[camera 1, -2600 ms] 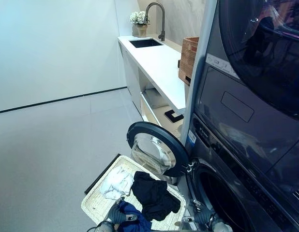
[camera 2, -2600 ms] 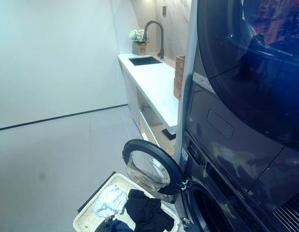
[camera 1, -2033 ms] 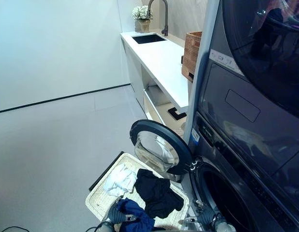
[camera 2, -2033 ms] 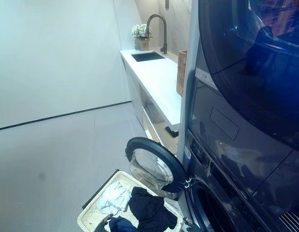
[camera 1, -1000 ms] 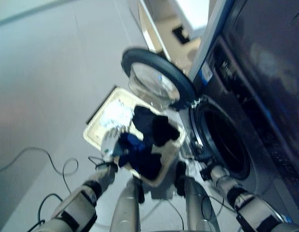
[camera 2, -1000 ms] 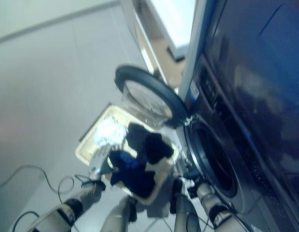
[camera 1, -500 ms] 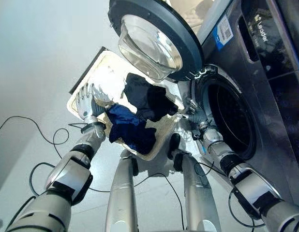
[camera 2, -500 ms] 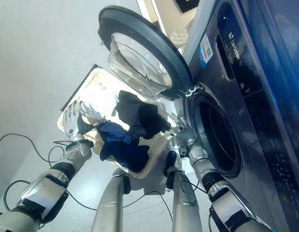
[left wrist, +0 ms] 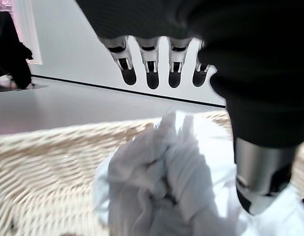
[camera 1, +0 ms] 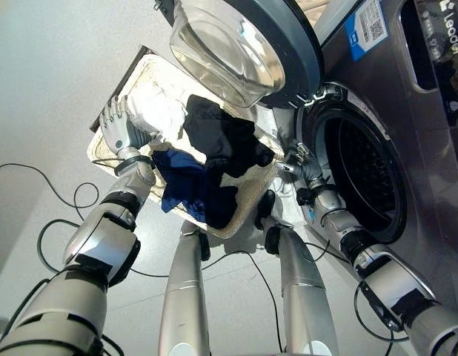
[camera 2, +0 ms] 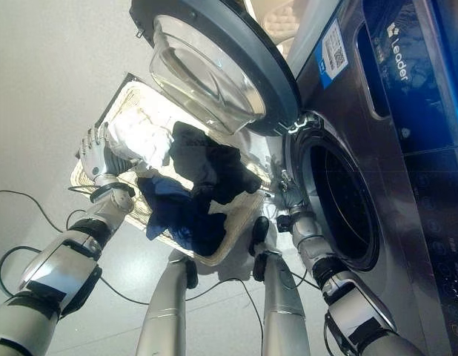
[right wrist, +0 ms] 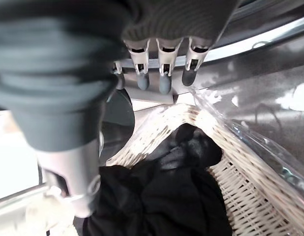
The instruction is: Put the clothes into the washing machine.
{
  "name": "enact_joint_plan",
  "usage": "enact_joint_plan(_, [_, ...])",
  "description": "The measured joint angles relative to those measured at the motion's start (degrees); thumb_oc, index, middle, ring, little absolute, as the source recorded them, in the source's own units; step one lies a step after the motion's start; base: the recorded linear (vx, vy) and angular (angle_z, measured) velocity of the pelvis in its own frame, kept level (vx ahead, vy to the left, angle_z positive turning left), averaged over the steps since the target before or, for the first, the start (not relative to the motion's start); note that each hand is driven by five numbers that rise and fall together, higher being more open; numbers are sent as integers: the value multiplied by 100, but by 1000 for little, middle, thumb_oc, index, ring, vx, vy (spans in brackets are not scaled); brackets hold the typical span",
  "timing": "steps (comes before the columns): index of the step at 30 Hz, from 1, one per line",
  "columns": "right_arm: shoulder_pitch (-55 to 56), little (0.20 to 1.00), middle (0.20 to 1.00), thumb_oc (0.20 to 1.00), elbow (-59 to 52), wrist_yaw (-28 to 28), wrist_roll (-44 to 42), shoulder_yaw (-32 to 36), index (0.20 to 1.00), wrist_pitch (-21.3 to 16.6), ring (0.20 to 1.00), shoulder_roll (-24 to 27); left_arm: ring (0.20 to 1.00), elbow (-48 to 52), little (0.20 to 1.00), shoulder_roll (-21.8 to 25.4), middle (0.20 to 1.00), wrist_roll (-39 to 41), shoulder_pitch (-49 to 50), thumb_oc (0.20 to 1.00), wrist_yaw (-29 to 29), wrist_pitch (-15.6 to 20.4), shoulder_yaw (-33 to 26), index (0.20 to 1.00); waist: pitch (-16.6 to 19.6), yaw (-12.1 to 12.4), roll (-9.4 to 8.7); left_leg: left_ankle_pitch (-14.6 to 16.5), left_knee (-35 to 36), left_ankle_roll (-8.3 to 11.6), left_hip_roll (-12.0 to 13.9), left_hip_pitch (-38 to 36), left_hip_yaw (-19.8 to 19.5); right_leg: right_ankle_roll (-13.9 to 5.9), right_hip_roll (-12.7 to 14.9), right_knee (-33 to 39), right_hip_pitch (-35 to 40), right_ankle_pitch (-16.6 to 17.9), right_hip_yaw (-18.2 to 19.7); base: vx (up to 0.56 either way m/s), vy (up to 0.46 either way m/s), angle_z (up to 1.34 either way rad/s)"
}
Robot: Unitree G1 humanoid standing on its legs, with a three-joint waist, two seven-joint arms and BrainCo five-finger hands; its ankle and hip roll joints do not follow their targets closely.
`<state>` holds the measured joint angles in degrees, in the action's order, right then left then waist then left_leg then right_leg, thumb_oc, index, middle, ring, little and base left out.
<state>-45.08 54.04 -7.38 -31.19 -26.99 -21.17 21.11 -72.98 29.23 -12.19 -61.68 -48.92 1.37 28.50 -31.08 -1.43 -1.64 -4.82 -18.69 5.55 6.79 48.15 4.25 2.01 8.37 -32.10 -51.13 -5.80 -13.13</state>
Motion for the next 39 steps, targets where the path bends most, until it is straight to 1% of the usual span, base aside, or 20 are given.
enact_joint_plan(1, [-31, 1000, 1000, 1000, -1, 2, -1, -2, 1000, -6, 1000, 0, 1000, -12, 1000, 29, 1000, 9, -4, 1000, 65, -33, 0, 1000, -11, -61, -27, -4, -3, -3, 0, 43, -4, 2, 0, 1, -39, 5, -4, 31, 16, 1])
enact_joint_plan(4, [-82, 1000, 1000, 1000, -15, -1, -106, -6, 1000, -15, 1000, 18, 1000, -30, 1000, 105, 1000, 67, -49, 1000, 302, -145, 5, 1000, -11, -95, -102, -6, -18, -5, -2, 156, -4, -1, 2, 10, -142, 7, -4, 16, 17, 0])
enact_joint_plan(8, [-87, 1000, 1000, 1000, -77, 4, -232, -8, 1000, -15, 1000, 30, 1000, -47, 1000, 121, 1000, 134, -295, 1000, 693, -334, 48, 1000, -12, -90, -112, -5, 8, -4, -2, 205, -1, -1, -1, 35, -190, 7, -5, 6, 15, 0])
enact_joint_plan(16, [-233, 1000, 1000, 1000, -379, 0, -571, -57, 1000, -21, 1000, 84, 1000, -56, 1000, 312, 1000, 170, -758, 1000, 1256, -554, 624, 1000, -10, -116, -116, -9, 12, -7, -1, 471, 10, -2, -2, 38, -463, 17, -1, 0, 0, 0])
enact_joint_plan(21, [-310, 1000, 1000, 1000, -468, -46, -783, -64, 1000, -122, 1000, 106, 1000, -44, 1000, 341, 1000, 168, -892, 1000, 1262, -641, 644, 1000, -3, -113, -124, -16, 19, -9, 1, 639, 12, -4, -6, 44, -631, 25, 2, 0, 0, 0])
enact_joint_plan(26, [-370, 1000, 1000, 1000, -664, -121, -963, -63, 1000, -225, 1000, 217, 1000, -14, 1000, 344, 1000, 179, -1102, 1000, 1156, -962, 654, 1000, -1, -118, -128, -71, 90, -16, 8, 822, 20, -6, -30, 124, -819, 98, 2, 1, -2, -1])
enact_joint_plan(29, [-397, 1000, 1000, 1000, -846, -191, -1130, -60, 1000, -275, 1000, 246, 1000, -4, 1000, 342, 1000, 185, -1261, 1000, 1175, -1157, 658, 1000, 2, -124, -131, -126, 183, 8, 12, 897, 23, -40, -45, 185, -920, 122, 1, 0, 0, 0])
enact_joint_plan(30, [-408, 1000, 1000, 1000, -934, -233, -1151, -60, 1000, -277, 1000, 253, 944, 6, 944, 344, 944, 184, -1330, 944, 1233, -1262, 682, 944, 2, -129, -131, -163, 217, 8, 13, 925, 22, -41, -52, 197, -961, 128, 2, 0, 0, 0])
enact_joint_plan(31, [-413, 1000, 1000, 1000, -974, -256, -1164, -61, 1000, -277, 1000, 252, 200, 9, 200, 343, 200, 184, -1362, 200, 1256, -1319, 706, 200, 2, -130, -131, -172, 220, 10, 15, 939, 20, -40, -54, 198, -980, 130, 2, 0, 0, 0])
enact_joint_plan(33, [-433, 1000, 1000, 1000, -1097, -345, -1175, -61, 1000, -277, 1000, 253, 200, 14, 200, 355, 200, 181, -1454, 200, 1315, -1435, 796, 200, 4, -132, -132, -193, 226, 18, 26, 971, 17, -50, -66, 191, -1026, 137, 9, 0, 0, 0])
enact_joint_plan(36, [-480, 1000, 1000, 1000, -1099, -401, -1185, -61, 1000, -277, 1000, 251, 200, 7, 200, 533, 200, 177, -1572, 200, 1459, -1436, 863, 200, 4, -183, -133, -217, 249, 18, 44, 991, 15, -73, -87, 226, -1036, 160, 7, 0, 0, 0])
enact_joint_plan(38, [-489, 1000, 1000, 1000, -1100, -408, -1281, -55, 1000, -290, 1000, 256, 200, 8, 200, 685, 200, 180, -1610, 200, 1465, -1314, 856, 200, 8, -237, -138, -253, 328, 8, 40, 977, 34, -87, -97, 313, -1034, 213, 10, 1, -2, -6])
enact_joint_plan(39, [-462, 1000, 1000, 1000, -1096, -412, -1330, -52, 1000, -331, 1000, 265, 200, 3, 200, 775, 200, 180, -1622, 200, 1457, -1221, 855, 200, 7, -241, -139, -265, 347, -10, 36, 979, 42, -36, -106, 346, -1030, 288, 17, 3, -7, -7])
